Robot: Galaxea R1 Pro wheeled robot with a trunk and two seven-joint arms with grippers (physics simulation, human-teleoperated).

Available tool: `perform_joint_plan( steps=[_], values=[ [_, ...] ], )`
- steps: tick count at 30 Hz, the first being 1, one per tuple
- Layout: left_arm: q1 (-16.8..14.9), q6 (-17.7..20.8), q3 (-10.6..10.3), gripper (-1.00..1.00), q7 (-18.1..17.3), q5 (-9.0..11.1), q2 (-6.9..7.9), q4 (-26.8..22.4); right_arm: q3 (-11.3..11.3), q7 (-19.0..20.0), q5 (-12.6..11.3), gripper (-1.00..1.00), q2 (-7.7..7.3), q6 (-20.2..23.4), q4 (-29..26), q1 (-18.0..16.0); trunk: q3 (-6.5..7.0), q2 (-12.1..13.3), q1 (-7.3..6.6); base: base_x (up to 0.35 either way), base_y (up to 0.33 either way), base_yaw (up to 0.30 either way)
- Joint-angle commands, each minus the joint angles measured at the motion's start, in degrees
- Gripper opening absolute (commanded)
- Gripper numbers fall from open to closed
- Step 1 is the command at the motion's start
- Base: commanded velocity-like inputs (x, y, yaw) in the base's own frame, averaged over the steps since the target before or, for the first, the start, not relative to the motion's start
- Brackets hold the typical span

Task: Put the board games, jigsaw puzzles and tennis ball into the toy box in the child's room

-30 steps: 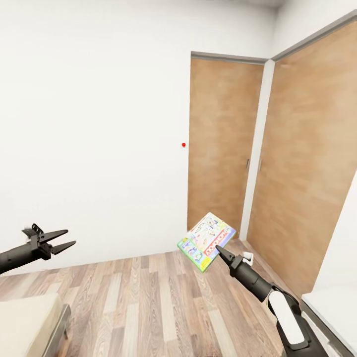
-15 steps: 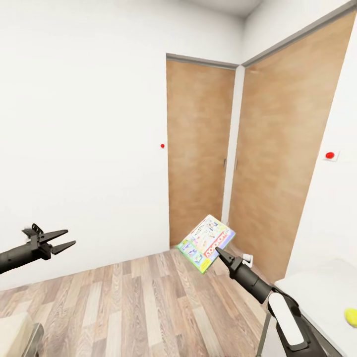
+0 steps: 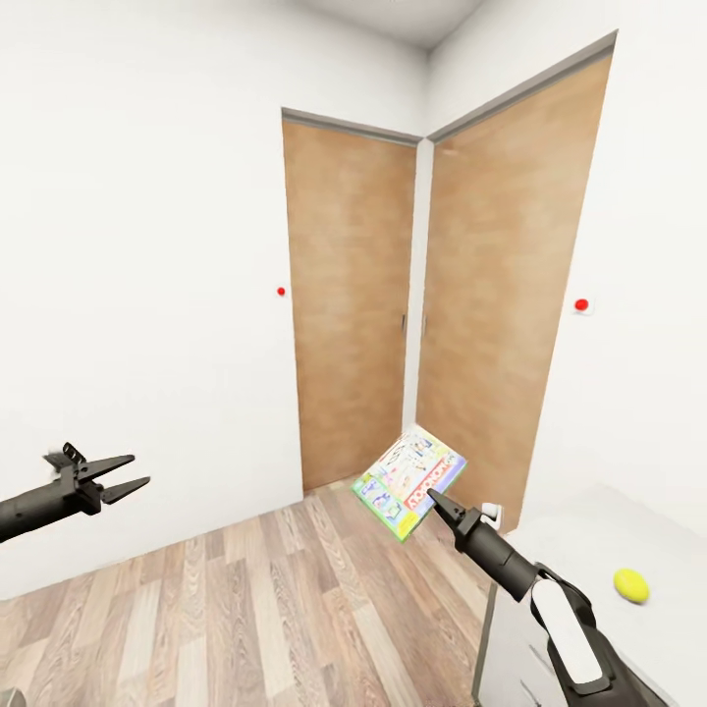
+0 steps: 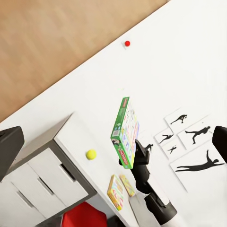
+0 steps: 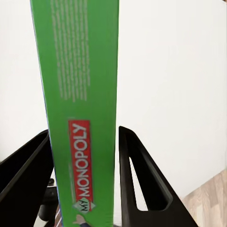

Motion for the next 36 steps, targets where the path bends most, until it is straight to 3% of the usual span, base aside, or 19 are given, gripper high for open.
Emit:
perform_joint_plan(
  steps=[1, 36],
  values=[
    [0.0, 0.6, 0.0, 1.0, -0.2, 0.0, 0.03, 0.0, -0.1, 0.1, -0.3, -1.0, 0.02, 0.4, 0.0, 0.0, 0.0, 0.0, 0.02, -0.005, 0.008, -0.28],
    [0.0, 0.6, 0.0, 1.0, 0.0, 0.0, 0.03, 0.0, 0.0, 0.0, -0.3, -1.0, 0.03, 0.3, 0.0, 0.0, 0.8, 0.0, 0.02, -0.03, 0.043, -0.271]
  ],
)
